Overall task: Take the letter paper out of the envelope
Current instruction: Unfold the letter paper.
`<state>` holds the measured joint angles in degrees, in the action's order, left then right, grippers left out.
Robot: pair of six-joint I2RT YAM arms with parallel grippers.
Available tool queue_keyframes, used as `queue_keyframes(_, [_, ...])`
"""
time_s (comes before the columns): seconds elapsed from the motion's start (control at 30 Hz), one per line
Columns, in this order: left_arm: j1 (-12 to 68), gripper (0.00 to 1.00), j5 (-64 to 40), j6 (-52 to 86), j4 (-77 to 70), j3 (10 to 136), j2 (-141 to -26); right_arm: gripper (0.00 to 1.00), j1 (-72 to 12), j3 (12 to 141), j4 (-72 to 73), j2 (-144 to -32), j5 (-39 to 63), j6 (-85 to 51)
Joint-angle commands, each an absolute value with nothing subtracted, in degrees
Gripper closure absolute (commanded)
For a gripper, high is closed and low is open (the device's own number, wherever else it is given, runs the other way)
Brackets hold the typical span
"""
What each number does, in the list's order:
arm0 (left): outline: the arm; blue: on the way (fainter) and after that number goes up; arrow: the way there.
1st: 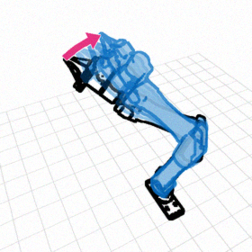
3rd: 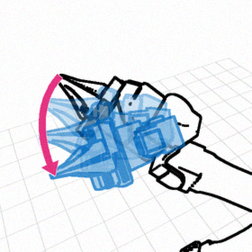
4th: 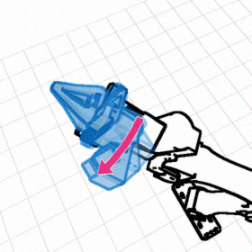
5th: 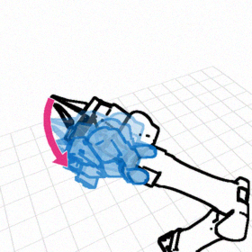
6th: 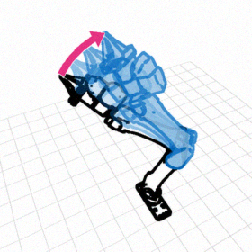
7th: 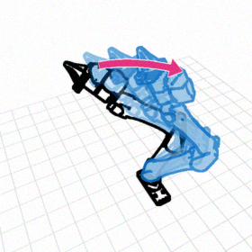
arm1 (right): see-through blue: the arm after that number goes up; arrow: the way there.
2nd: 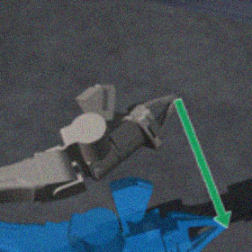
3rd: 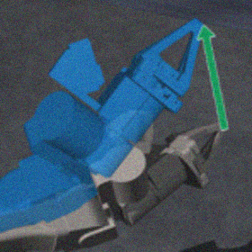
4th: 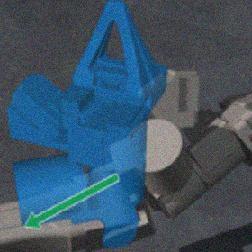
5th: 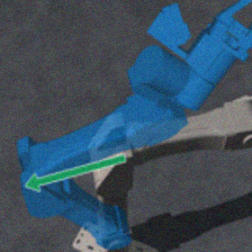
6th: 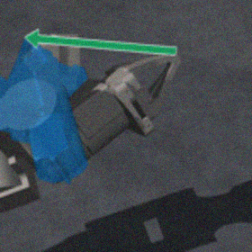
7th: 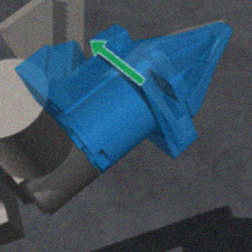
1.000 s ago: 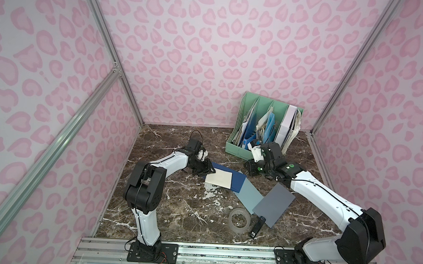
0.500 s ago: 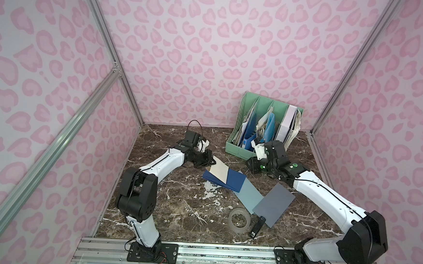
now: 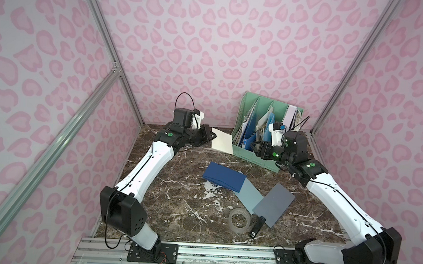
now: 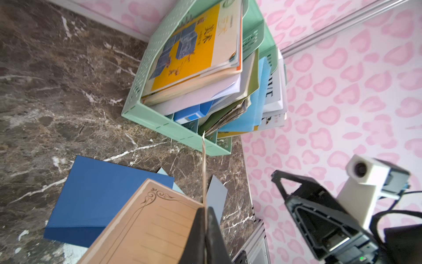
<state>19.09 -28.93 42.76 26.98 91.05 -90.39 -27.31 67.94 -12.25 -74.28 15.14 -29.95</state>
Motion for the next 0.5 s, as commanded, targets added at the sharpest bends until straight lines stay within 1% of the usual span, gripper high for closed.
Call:
queue_keyframes(0.0, [18.9, 1.00, -27.6, 47.7, 24.3, 92.9, -90.3, 0.34, -28.3, 66.8, -6.3, -73.8, 19.3, -32.2])
queue_keyframes(0.07, [18.4, 1.00, -29.8, 50.9, 22.9, 94.2, -90.8, 0.33, -26.2, 65.2, -1.6, -73.8, 26.3, -33.7])
queue_keyframes(0.13, [18.0, 1.00, -33.1, 54.8, 21.3, 96.1, -91.8, 0.32, -21.2, 63.5, 4.9, -74.4, 36.6, -37.9])
queue_keyframes(0.23, [17.8, 1.00, -38.4, 58.2, 20.0, 99.3, -93.0, 0.32, -16.5, 63.9, 9.6, -76.0, 45.6, -38.2])
queue_keyframes(0.37, [17.8, 1.00, -45.0, 63.0, 17.0, 101.8, -94.5, 0.32, -15.8, 69.3, 5.6, -80.7, 55.6, -33.1])
queue_keyframes(0.47, [17.8, 1.00, -48.2, 65.1, 15.4, 102.4, -94.9, 0.29, -15.9, 69.8, 10.1, -82.3, 60.1, -35.6])
